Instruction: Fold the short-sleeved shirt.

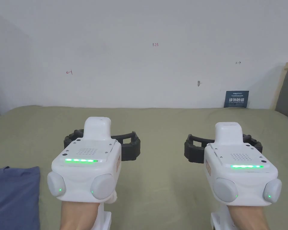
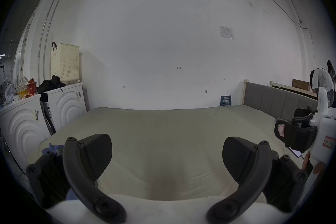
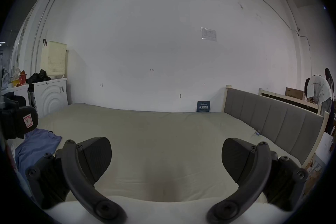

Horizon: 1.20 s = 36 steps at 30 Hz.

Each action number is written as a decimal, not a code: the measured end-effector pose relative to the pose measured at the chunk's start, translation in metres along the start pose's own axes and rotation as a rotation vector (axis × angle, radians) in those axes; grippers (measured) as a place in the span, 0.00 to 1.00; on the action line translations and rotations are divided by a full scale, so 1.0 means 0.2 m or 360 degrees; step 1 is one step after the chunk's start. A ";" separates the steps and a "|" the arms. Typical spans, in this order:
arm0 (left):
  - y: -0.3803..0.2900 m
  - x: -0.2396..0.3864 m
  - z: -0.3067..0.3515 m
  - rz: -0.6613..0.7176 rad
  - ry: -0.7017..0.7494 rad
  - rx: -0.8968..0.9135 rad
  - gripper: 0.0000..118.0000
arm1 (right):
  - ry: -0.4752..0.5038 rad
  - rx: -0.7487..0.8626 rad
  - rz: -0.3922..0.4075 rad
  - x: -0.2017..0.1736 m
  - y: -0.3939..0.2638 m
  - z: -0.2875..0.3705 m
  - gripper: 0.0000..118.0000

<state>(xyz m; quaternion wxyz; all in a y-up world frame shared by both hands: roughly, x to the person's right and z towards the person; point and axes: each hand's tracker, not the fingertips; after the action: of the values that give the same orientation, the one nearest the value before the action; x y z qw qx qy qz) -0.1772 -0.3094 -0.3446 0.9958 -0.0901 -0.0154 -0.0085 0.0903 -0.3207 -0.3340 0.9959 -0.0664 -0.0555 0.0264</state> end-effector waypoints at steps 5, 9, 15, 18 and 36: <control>0.00 -0.02 0.00 -0.0003 -0.0028 -0.0033 0.99 | 0.0002 -0.0044 -0.0006 0.00 0.00 -0.01 0.96; -0.07 -0.05 -0.04 -0.0051 0.0100 -0.0037 0.00 | -0.0144 0.0043 -0.0024 0.01 -0.02 -0.02 0.00; -0.02 -0.02 -0.03 0.0006 0.0056 -0.0075 0.00 | -0.0053 -0.0015 0.0018 0.03 -0.01 0.00 0.00; -0.02 -0.04 -0.04 0.0017 0.0056 -0.0074 0.00 | -0.0053 -0.0009 0.0014 0.02 0.00 0.00 0.00; -0.03 -0.79 0.17 0.0036 0.0632 -0.0092 0.00 | 0.0447 -0.0035 0.0078 -0.73 0.05 -0.13 0.00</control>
<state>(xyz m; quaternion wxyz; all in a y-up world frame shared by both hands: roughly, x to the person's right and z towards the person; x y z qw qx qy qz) -0.3372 -0.3061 -0.3158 0.9763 -0.1153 0.1824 -0.0154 -0.0516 -0.3225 -0.3768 0.9921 -0.0817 0.0857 0.0406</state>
